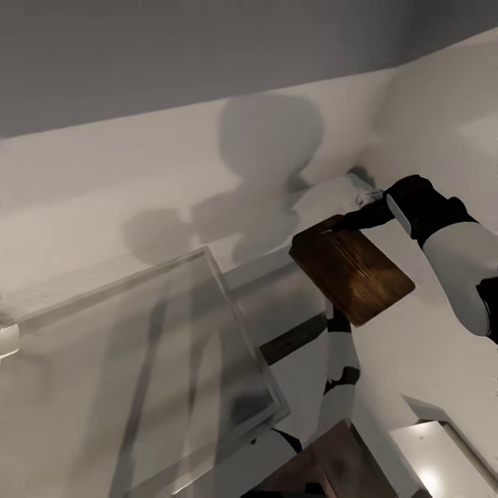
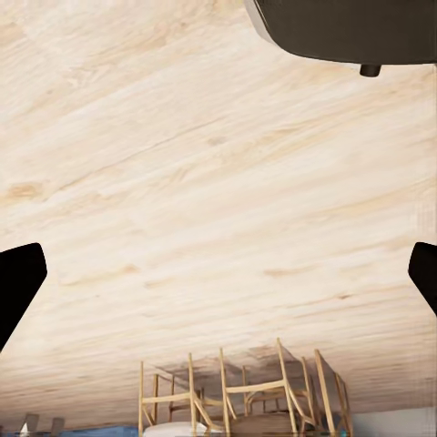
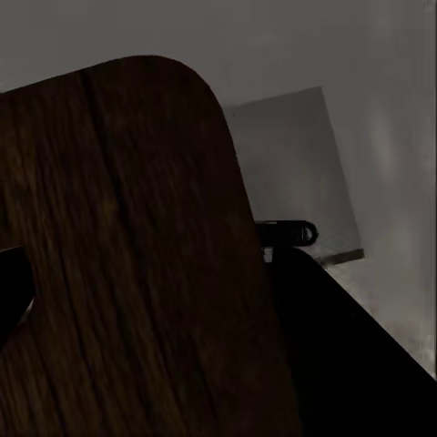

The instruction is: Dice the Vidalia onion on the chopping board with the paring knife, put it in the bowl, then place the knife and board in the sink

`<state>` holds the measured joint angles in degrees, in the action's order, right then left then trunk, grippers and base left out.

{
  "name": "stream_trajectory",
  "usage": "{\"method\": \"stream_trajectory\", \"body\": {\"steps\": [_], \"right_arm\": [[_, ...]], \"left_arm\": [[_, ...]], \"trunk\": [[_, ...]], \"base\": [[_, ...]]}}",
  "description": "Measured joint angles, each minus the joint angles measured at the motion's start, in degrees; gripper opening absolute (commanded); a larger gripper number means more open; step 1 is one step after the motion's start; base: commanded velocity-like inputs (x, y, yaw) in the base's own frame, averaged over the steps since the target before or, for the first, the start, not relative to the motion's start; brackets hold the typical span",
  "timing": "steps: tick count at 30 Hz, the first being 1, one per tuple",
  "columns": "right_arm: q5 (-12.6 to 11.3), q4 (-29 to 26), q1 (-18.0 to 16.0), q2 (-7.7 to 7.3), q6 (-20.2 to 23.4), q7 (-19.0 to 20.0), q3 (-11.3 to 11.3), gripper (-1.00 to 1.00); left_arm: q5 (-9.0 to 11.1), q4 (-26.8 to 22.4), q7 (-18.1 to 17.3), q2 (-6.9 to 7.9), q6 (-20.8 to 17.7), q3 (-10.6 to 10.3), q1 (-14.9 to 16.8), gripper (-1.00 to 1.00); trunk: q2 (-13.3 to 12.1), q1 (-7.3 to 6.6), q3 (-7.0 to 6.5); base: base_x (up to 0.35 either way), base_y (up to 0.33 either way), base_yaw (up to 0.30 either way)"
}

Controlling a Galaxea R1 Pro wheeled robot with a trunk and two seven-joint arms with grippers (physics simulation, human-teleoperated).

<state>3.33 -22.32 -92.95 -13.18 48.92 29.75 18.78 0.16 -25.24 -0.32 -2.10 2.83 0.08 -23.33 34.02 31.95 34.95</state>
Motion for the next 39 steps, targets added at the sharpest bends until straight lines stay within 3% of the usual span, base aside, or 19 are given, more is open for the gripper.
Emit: {"method": "stream_trajectory", "body": {"steps": [30,39], "right_arm": [[0.1,-0.1,0.0,0.03,0.3,0.2,0.1,-1.00],[0.2,-0.1,0.0,-0.04,0.4,0.2,0.1,-1.00]], "left_arm": [[0.0,0.0,-0.1,0.00,0.0,0.0,0.0,1.00],[0.0,0.0,-0.1,0.00,0.1,0.0,0.0,1.00]], "trunk": [[0.0,-0.03,-2.77],[0.0,-0.06,-3.60]], "base": [[-0.343,0.021,0.000],[-0.098,0.044,0.000]]}}
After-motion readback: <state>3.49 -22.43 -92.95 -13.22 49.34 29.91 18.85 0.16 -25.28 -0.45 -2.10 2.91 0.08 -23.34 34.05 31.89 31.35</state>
